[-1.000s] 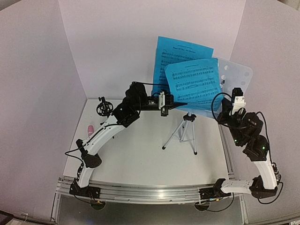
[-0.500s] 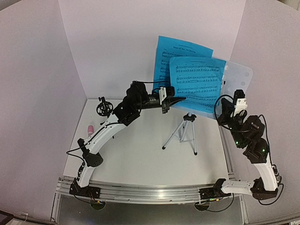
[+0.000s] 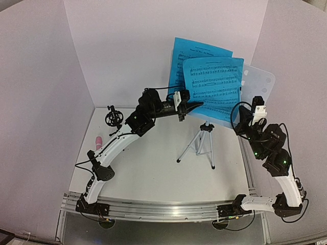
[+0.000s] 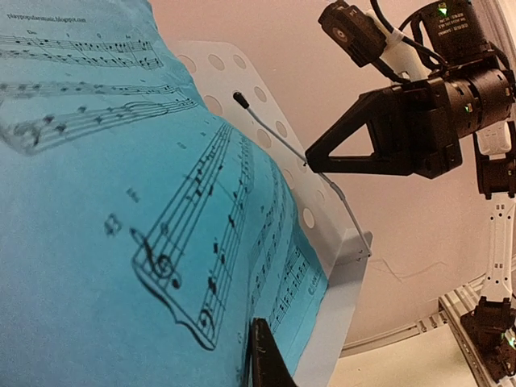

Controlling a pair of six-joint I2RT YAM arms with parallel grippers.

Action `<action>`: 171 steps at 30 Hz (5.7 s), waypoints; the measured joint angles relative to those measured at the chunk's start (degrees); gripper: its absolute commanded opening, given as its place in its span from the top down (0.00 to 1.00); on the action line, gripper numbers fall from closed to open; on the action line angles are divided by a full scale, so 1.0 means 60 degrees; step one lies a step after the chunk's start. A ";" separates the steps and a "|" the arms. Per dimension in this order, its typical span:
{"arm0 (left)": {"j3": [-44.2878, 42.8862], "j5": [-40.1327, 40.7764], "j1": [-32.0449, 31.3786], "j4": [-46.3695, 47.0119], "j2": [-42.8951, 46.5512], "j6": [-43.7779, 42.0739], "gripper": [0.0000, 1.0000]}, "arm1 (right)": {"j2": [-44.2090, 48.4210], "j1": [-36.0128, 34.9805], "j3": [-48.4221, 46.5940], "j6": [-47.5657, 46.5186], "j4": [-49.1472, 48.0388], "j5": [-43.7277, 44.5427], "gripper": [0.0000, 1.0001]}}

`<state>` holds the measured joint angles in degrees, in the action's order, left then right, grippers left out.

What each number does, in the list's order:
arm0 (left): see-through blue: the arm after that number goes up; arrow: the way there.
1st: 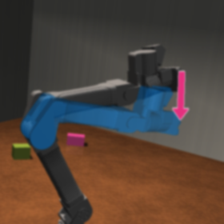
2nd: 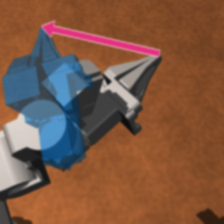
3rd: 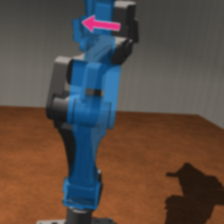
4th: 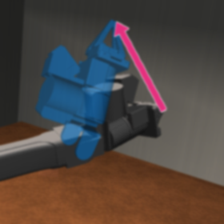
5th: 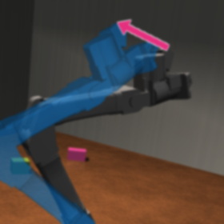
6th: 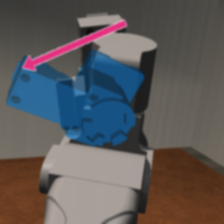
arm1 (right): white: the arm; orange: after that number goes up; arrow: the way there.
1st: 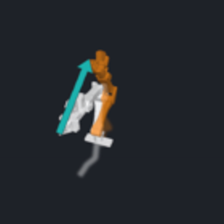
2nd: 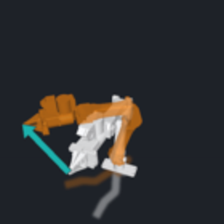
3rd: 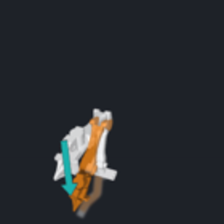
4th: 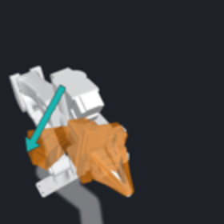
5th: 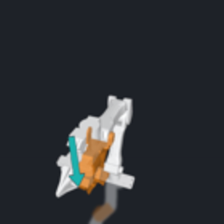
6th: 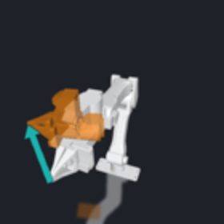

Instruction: Set up the instrument practice props

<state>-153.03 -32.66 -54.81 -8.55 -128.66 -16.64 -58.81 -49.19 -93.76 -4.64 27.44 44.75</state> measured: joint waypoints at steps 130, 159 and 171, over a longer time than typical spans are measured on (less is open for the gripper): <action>-0.0375 0.1272 -0.0495 0.2609 -0.0382 0.0246 0.64 | -0.0150 -0.0011 0.0152 0.0898 -0.0502 0.0578 1.00; -0.0313 0.1942 -0.0619 0.3024 -0.0467 -0.0100 0.85 | -0.0127 -0.0011 0.0219 0.1112 -0.0582 0.0624 1.00; 0.0266 0.2006 -0.0627 0.2917 -0.0425 -0.0526 0.50 | -0.0108 -0.0012 0.0273 0.1373 -0.0649 0.0834 0.95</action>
<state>-151.43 -20.63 -58.57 8.95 -131.21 -19.80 -59.46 -49.26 -92.12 3.60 23.54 49.75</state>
